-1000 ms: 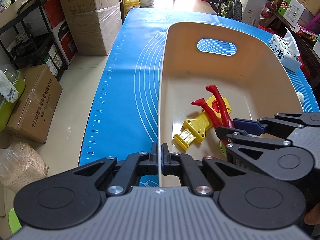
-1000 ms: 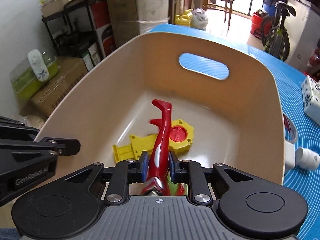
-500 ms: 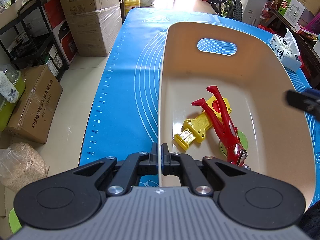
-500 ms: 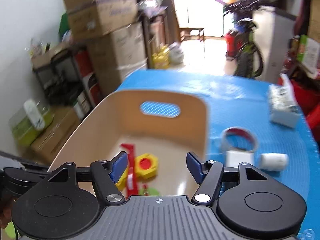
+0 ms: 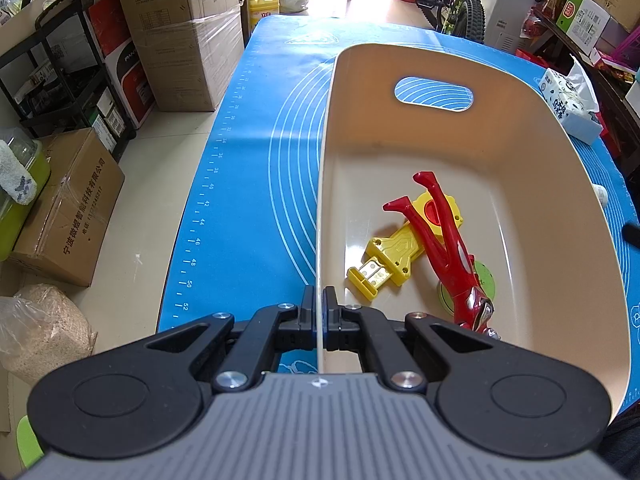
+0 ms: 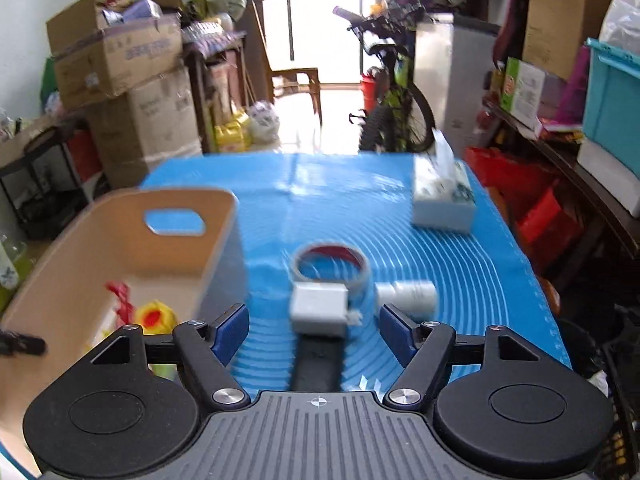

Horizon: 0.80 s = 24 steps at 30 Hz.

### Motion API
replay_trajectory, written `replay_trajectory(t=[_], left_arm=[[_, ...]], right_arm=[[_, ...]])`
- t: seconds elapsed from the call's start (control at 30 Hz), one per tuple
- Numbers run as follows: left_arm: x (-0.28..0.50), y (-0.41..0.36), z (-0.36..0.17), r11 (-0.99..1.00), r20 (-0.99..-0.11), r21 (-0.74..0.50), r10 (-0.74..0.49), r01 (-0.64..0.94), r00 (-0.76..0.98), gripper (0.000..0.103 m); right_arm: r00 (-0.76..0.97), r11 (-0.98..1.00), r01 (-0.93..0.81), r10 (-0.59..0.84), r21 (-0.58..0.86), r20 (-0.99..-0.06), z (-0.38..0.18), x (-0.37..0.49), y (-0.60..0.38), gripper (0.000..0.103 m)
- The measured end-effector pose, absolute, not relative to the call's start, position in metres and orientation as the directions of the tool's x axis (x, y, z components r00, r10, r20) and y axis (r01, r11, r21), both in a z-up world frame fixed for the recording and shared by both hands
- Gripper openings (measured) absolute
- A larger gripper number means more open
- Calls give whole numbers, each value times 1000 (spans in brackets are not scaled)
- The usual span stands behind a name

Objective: Organize rigid objects
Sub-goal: 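Grasp the white charger with the right tool and lift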

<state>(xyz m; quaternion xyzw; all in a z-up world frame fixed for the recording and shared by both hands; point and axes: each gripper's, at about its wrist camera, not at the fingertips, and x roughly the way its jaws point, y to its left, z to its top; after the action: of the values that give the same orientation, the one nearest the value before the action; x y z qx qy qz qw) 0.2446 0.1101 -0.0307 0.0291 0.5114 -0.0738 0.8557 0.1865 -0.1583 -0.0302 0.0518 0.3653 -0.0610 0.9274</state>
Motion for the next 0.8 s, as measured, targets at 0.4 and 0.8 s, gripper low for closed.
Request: replay_trajectory(t=[0.4, 0.8], left_arm=[[245, 110, -31, 987, -879, -24, -95, 156, 466, 4], [245, 110, -31, 987, -879, -25, -96, 156, 466, 4]], right_arm=[[618, 976, 217, -146, -11, -772, -85, 175, -173, 76], [554, 957, 288, -194, -32, -810, -106, 176, -178, 66]])
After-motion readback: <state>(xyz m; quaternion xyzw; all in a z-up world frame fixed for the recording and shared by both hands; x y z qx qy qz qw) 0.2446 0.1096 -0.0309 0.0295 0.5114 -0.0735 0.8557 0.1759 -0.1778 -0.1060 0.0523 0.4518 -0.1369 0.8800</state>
